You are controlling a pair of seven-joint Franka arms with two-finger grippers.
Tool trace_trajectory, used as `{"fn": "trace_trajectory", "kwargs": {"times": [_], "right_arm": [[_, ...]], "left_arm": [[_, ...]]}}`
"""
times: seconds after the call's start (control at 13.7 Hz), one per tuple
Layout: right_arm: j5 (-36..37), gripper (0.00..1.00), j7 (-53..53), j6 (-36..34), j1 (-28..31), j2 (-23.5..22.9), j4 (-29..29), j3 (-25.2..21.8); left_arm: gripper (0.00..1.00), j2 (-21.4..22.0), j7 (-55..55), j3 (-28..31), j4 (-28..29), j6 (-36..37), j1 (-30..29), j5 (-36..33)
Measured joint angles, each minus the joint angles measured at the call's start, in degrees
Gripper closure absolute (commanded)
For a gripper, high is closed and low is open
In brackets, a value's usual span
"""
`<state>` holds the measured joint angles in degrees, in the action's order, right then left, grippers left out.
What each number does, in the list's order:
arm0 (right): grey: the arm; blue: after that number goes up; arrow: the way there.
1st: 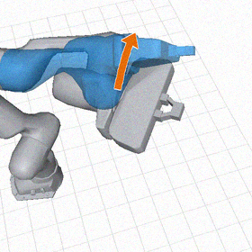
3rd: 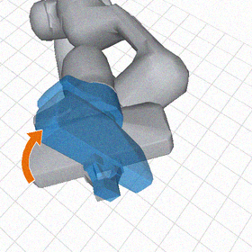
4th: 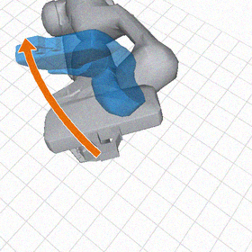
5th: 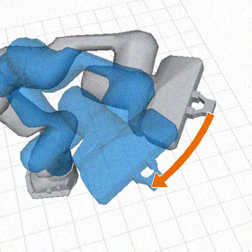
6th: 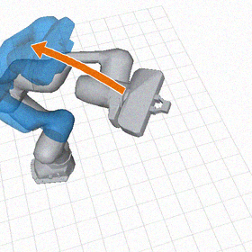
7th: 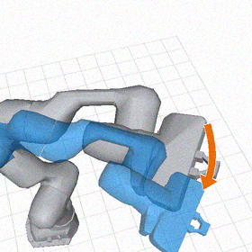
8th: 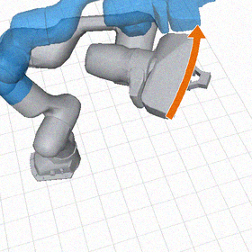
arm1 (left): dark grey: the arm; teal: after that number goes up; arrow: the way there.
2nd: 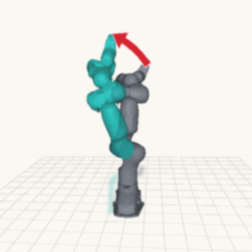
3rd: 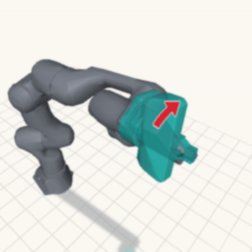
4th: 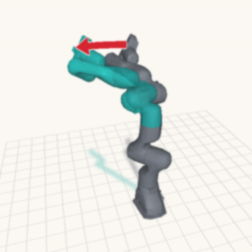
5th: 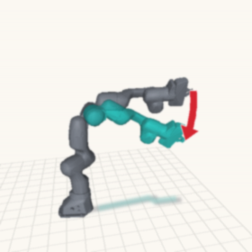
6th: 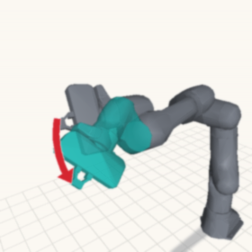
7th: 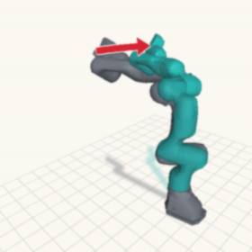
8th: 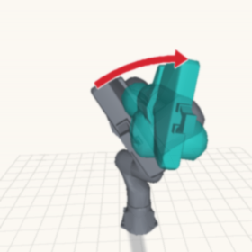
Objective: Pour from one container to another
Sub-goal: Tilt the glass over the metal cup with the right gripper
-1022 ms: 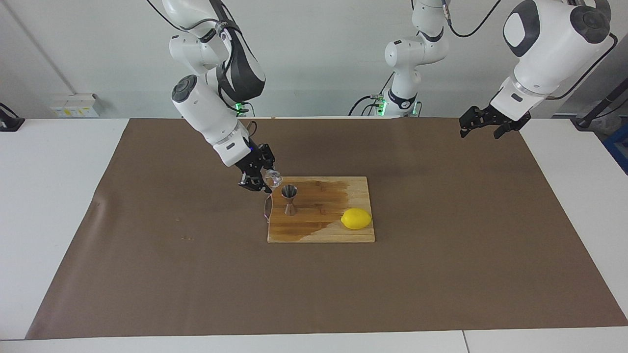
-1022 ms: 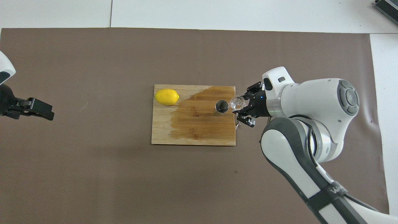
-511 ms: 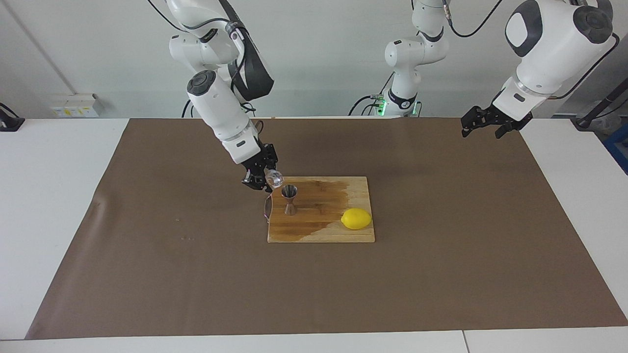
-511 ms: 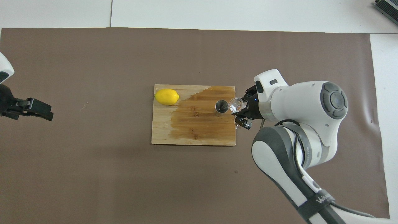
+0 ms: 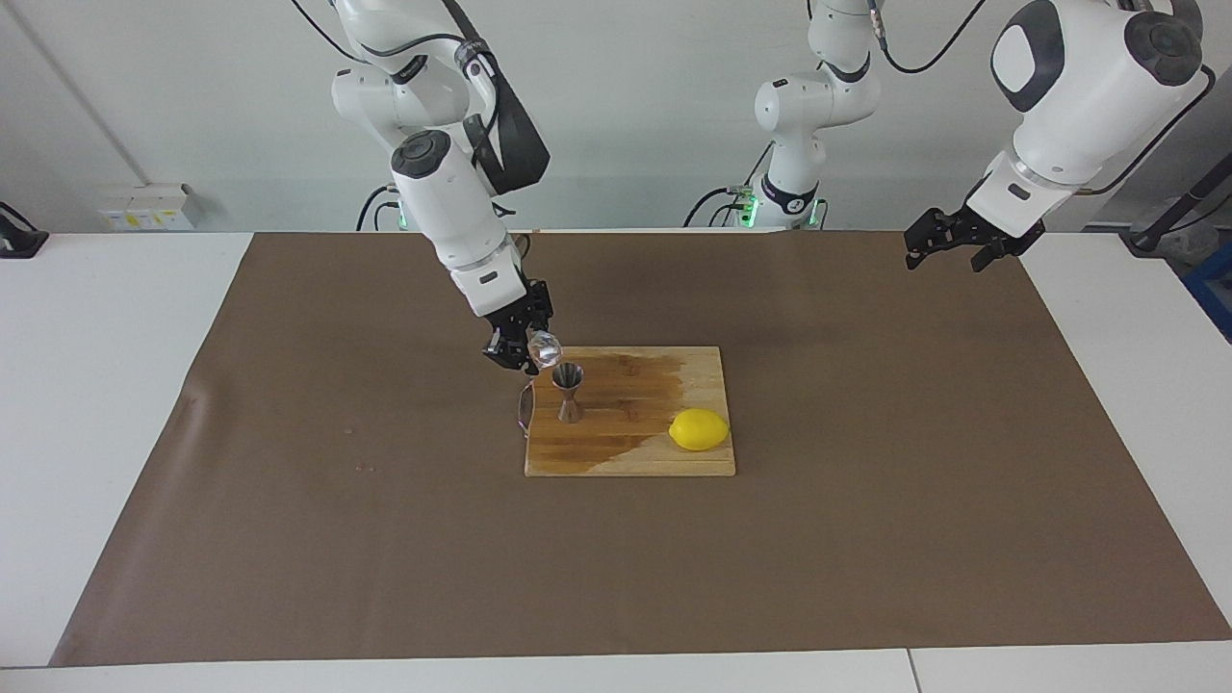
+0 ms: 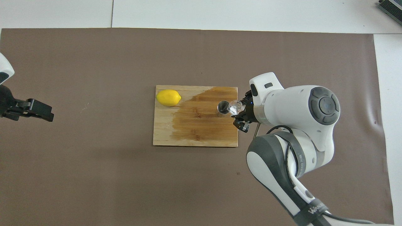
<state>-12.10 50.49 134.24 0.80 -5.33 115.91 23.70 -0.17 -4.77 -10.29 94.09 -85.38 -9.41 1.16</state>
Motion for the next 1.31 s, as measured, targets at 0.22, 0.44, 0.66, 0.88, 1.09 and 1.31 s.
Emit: {"fn": "trace_trajectory", "kwargs": {"times": [0.22,0.44,0.66,0.88,1.09,1.31], "right_arm": [[0.4,1.00,-0.8,0.0,0.0,0.0,-0.3,0.1],[1.1,1.00,-4.1,0.0,0.0,0.0,-0.7,0.1],[3.8,1.00,-8.3,0.0,0.0,0.0,-0.8,0.9],[7.3,1.00,-11.2,-2.0,0.0,0.0,-1.7,2.0],[8.5,1.00,-11.8,-2.9,0.0,-0.1,-2.3,2.1],[10.4,1.00,-12.3,-4.4,0.0,-0.8,-3.3,2.1]], "left_arm": [[0.00,0.0,0.0,0.0,0.0,0.0,0.0,0.0],[0.00,0.0,0.0,0.0,0.0,0.0,0.0,0.0],[0.00,0.0,0.0,0.0,0.0,0.0,0.0,0.0],[0.00,0.0,0.0,0.0,0.0,0.0,0.0,0.0],[0.00,0.0,0.0,0.0,0.0,0.0,0.0,0.0],[0.00,0.0,0.0,0.0,0.0,0.0,0.0,0.0]]}}
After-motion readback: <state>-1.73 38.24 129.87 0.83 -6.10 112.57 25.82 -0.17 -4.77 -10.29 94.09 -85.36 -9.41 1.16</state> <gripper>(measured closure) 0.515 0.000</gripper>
